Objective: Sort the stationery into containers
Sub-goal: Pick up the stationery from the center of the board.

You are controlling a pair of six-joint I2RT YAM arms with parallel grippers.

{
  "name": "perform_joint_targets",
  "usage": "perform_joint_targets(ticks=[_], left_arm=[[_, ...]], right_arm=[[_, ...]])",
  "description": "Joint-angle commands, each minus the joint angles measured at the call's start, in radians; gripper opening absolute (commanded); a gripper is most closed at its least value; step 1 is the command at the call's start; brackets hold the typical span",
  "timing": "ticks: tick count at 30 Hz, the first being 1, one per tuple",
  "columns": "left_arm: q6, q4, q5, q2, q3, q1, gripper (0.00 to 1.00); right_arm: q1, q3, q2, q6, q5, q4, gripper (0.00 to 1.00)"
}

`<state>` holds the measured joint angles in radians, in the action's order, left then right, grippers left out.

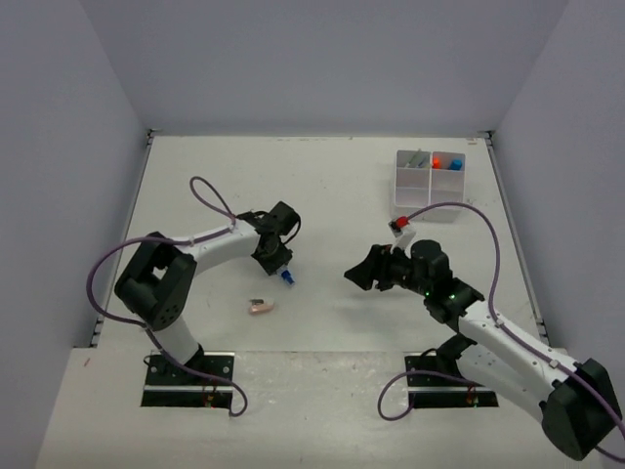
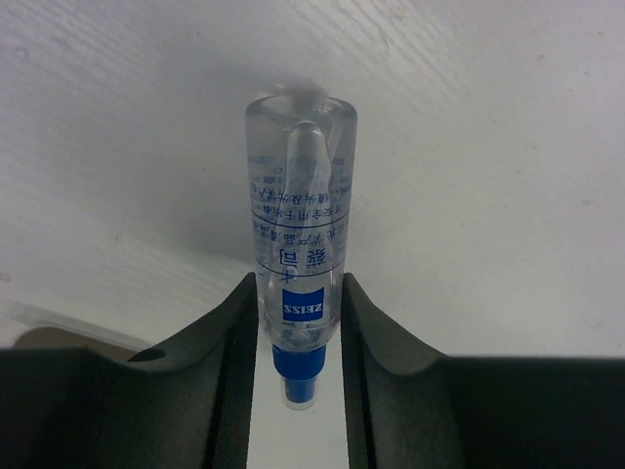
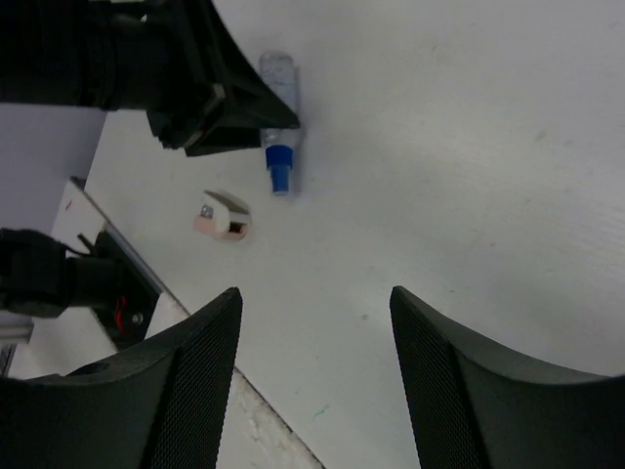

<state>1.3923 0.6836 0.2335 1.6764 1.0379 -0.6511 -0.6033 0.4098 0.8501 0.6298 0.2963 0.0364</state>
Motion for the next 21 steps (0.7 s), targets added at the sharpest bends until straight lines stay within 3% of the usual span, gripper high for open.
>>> perform_joint_targets(ticks=[1,6,15,17,20,21], left_arm=[[0.157,-0.077,-0.082,-0.204,-0.021,-0.027,0.00],[0.287,-0.148,-0.160,-0.345,-0.075,-0.056,0.00],[0.330,-0.220,-0.225,-0.396,-0.082,-0.116,0.00],[0.330,-0.224,-0.226,-0.407,-0.086,-0.119,0.00],[0.336,-0.237,-0.224,-0.429,-0.093,-0.120,0.00],[0.336,-0.237,-0.223,-0.435,-0.093,-0.121,0.00]], right_arm=[[-0.180,-0.009,0.057,0.047,-0.131,0.290,0.65],[-0.298,0.039,0.147,0.076,-0.325,0.375,0.65],[-0.339,0.172,0.282,0.076,-0.416,0.390,0.57],[-0.340,0.192,0.289,0.073,-0.427,0.375,0.53],[-0.340,0.213,0.309,0.070,-0.443,0.352,0.33],[-0.340,0.215,0.313,0.071,-0.444,0.350,0.32]])
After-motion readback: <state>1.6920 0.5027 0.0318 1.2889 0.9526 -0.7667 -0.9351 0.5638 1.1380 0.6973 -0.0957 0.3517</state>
